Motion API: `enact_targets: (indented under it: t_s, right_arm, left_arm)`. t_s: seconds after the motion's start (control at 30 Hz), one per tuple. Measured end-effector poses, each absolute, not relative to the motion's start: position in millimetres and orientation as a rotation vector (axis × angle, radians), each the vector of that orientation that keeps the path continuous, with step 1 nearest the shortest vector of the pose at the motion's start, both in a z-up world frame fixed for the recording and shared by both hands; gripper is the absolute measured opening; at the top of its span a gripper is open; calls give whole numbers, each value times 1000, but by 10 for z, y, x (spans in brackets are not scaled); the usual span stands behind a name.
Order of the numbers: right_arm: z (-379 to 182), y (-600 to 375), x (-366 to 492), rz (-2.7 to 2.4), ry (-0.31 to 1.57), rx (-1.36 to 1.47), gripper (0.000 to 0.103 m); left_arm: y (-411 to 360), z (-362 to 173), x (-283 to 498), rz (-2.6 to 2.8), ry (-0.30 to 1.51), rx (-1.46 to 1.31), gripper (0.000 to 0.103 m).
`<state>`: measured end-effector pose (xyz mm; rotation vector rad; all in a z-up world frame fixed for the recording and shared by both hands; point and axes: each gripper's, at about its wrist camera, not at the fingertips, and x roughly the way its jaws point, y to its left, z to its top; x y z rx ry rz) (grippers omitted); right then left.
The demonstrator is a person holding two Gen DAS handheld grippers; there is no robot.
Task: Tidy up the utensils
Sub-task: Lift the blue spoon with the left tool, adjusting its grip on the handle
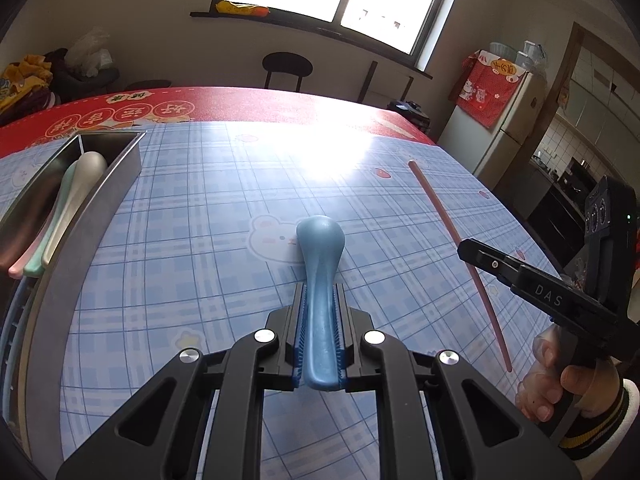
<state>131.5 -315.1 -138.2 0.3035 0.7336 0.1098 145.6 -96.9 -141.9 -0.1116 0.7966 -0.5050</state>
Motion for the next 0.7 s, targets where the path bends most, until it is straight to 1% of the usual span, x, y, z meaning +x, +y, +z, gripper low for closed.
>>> enact_targets:
  t_s: [0.03, 0.17, 0.3, 0.33, 0.37, 0.4, 0.43, 0.57, 0.6, 0.67, 0.7]
  right_arm:
    - [-1381, -3153, 1315, 112, 733, 305, 6]
    - [-1388, -3184, 1312, 123, 733, 322, 6]
    - [-1384, -3175, 1315, 137, 731, 322, 6]
    - [-1380, -3176, 1309, 139, 728, 324, 6]
    - [-1378, -3188, 1303, 142, 723, 330, 6]
    - [-1378, -3201, 1296, 145, 719, 338, 6]
    - [-1379, -3215, 1292, 147, 717, 346, 6]
    - [-1375, -3236, 1274, 159, 706, 363, 6]
    - [-1372, -3239, 1269, 162, 703, 364, 6]
    - [-1368, -3241, 1265, 169, 698, 369, 6]
    - [-1366, -3244, 1264, 173, 696, 373, 6]
  left_arm:
    - [-945, -1421, 1451, -507, 798, -123, 0]
    - [-895, -1432, 1487, -523, 847, -153, 0]
    - [-977, -1407, 1510, -549, 877, -101, 1]
    - [-1032, -1386, 1515, -555, 881, -75, 8]
    - [-1094, -1373, 1515, -553, 886, -41, 26]
    - [-1173, -1366, 1517, -554, 888, -7, 34]
    - [-1249, -1372, 1517, -561, 895, 28, 38]
    - [-1489, -1469, 1594, -507, 926, 144, 37]
    - [-1520, -1498, 1627, -497, 939, 151, 35]
    - [-1567, -1517, 1668, -472, 933, 176, 25]
    - [-1579, -1526, 1681, -459, 930, 189, 22]
